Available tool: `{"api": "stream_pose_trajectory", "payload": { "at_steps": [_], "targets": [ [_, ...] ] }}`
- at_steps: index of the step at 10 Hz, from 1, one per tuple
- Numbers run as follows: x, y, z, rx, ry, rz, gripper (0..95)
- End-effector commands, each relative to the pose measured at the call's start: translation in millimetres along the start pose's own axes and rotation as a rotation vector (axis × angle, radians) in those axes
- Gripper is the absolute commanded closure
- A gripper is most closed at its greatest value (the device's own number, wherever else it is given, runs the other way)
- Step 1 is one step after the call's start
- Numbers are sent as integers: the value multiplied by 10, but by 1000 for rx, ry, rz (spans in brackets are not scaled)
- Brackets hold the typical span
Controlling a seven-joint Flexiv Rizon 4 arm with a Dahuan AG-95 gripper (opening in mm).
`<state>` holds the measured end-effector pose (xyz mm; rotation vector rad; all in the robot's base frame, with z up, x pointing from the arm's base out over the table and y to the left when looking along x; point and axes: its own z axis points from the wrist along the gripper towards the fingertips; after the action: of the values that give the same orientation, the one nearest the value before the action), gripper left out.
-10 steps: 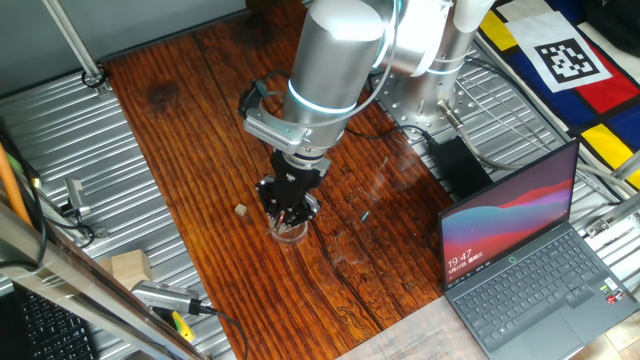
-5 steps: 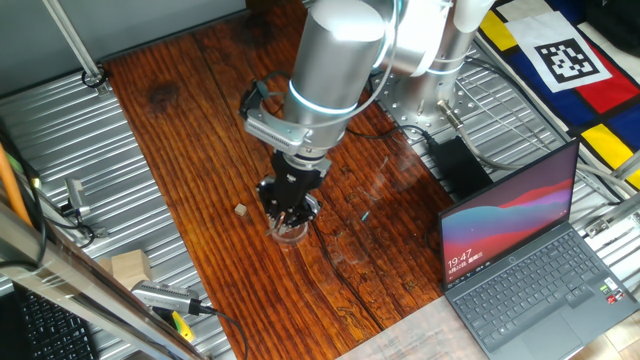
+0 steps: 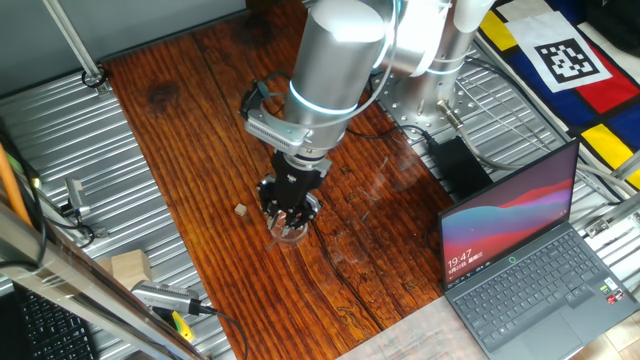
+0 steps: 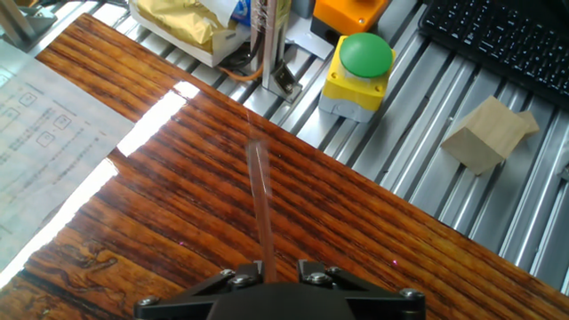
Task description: Stir the beaker with a glass rod
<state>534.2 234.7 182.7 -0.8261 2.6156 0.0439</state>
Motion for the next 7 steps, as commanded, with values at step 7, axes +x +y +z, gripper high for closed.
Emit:
{"api": "stream_pose_trajectory", "payload": {
  "at_steps": [7],
  "targets": [
    [123,-116,-283,-39,36,2,760]
  ]
}}
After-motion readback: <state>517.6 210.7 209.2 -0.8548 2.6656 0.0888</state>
